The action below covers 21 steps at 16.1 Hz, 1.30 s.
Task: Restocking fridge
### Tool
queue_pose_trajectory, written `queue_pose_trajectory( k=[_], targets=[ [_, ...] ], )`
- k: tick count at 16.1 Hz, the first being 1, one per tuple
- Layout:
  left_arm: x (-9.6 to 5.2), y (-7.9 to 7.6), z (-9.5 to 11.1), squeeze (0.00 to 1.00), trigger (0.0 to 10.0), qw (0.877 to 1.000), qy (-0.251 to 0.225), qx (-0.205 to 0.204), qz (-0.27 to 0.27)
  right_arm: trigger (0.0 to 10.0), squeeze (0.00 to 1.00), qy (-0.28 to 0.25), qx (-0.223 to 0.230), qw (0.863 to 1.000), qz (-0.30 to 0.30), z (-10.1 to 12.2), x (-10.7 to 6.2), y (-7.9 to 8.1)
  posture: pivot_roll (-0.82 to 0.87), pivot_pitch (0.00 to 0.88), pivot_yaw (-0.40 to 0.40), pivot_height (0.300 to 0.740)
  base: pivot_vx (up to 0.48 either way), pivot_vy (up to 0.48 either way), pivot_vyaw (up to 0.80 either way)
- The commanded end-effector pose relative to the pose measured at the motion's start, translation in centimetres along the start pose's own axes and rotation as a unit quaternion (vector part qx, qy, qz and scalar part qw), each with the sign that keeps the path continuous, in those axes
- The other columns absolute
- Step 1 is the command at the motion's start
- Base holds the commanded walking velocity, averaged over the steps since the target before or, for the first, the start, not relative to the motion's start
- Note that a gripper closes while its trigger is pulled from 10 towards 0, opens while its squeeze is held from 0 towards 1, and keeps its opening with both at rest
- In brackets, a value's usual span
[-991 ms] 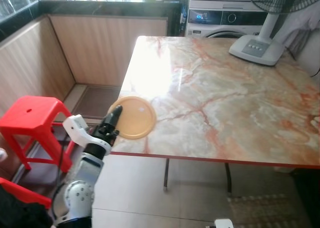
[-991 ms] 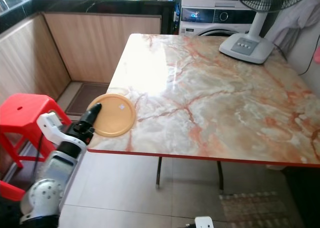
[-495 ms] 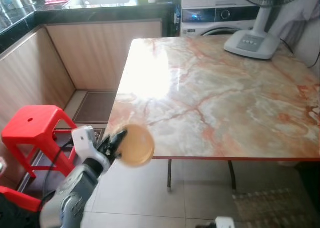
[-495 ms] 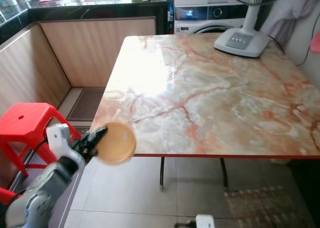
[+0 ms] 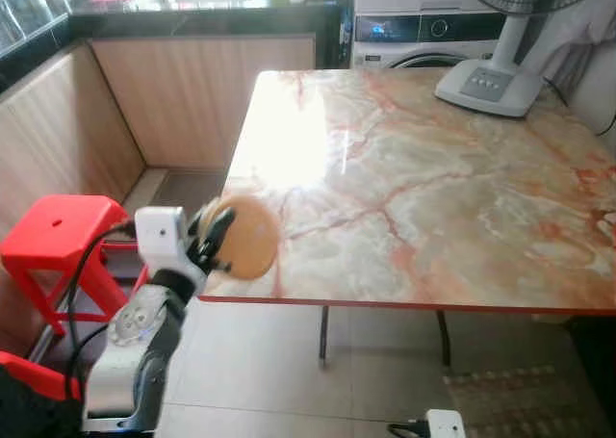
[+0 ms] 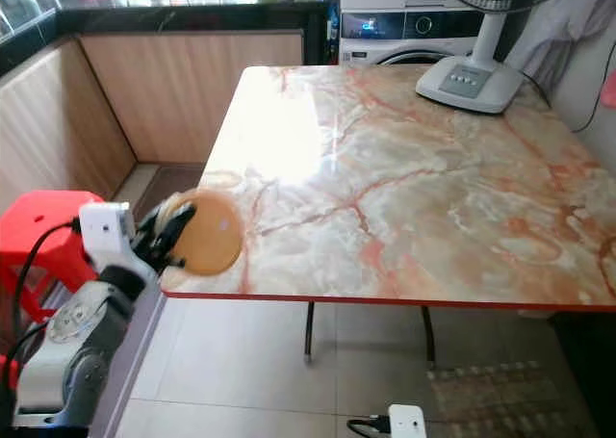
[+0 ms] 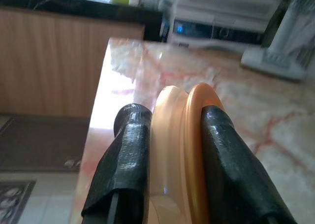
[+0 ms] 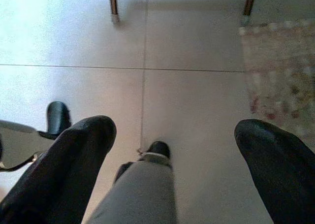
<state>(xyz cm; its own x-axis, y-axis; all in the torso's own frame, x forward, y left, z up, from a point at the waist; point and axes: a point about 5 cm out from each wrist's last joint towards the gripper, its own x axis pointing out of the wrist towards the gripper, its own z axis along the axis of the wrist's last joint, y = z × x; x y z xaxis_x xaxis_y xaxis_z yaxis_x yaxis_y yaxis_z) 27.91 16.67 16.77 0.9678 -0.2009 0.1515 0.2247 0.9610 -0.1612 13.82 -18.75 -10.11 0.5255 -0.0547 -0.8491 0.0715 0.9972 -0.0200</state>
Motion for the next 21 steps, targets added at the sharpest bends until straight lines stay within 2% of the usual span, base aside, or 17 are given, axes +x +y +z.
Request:
queue_pose_trajectory(
  k=[1,2,3,4,5,7,10,13,21],
  targets=[
    [0.3,-0.4,1.7,0.00,10.0,0.999,-0.041,-0.024,-0.005,10.0,0.00,0.002,0.000,1.000,0.004,-0.1,0.0,0.1,0.05,0.000,0.011,0.740,0.000,0.000,0.00],
    [0.6,-0.8,1.4,0.00,10.0,0.994,-0.040,-0.106,-0.006,10.0,0.00,0.002,-0.003,1.000,0.006,0.0,0.0,0.1,0.05,0.000,0.010,0.740,0.000,0.000,0.00],
    [0.7,-0.8,1.1,0.00,10.0,0.987,-0.040,-0.156,-0.004,10.0,0.00,0.001,-0.005,1.000,0.007,0.1,0.0,0.1,0.05,0.000,0.010,0.740,0.000,0.000,0.00],
    [0.9,-0.9,0.5,0.00,10.0,0.971,-0.043,-0.234,0.001,10.0,0.00,-0.002,-0.001,1.000,0.006,0.3,0.1,0.1,0.04,0.000,0.014,0.740,0.000,0.000,0.00],
    [0.9,-0.9,0.0,0.00,10.0,0.964,-0.040,-0.263,0.004,10.0,0.00,-0.004,0.001,1.000,0.005,0.5,0.1,0.1,0.03,0.000,0.014,0.740,0.000,0.000,0.00],
    [1.1,-1.0,-0.9,0.00,10.0,0.963,-0.026,-0.269,0.011,10.0,0.00,-0.005,0.004,1.000,0.004,0.6,0.1,0.1,0.03,0.000,0.019,0.740,0.000,0.000,0.00],
    [1.0,-1.4,-1.2,0.00,10.0,0.962,-0.013,-0.272,0.002,10.0,0.00,-0.002,0.010,1.000,0.006,0.5,0.1,0.3,0.03,0.000,0.021,0.740,0.000,0.000,-0.38],
    [0.9,-1.1,-1.4,0.00,10.0,0.963,-0.005,-0.270,0.005,10.0,0.00,0.000,0.010,1.000,0.010,0.4,0.2,0.5,0.03,0.000,0.025,0.740,0.000,0.000,-0.79],
    [1.3,-1.7,-1.3,0.00,10.0,0.964,-0.005,-0.265,-0.005,10.0,0.00,0.007,0.007,1.000,0.015,0.3,0.2,0.8,0.03,0.000,0.026,0.740,0.000,0.000,-0.79]
  ],
)
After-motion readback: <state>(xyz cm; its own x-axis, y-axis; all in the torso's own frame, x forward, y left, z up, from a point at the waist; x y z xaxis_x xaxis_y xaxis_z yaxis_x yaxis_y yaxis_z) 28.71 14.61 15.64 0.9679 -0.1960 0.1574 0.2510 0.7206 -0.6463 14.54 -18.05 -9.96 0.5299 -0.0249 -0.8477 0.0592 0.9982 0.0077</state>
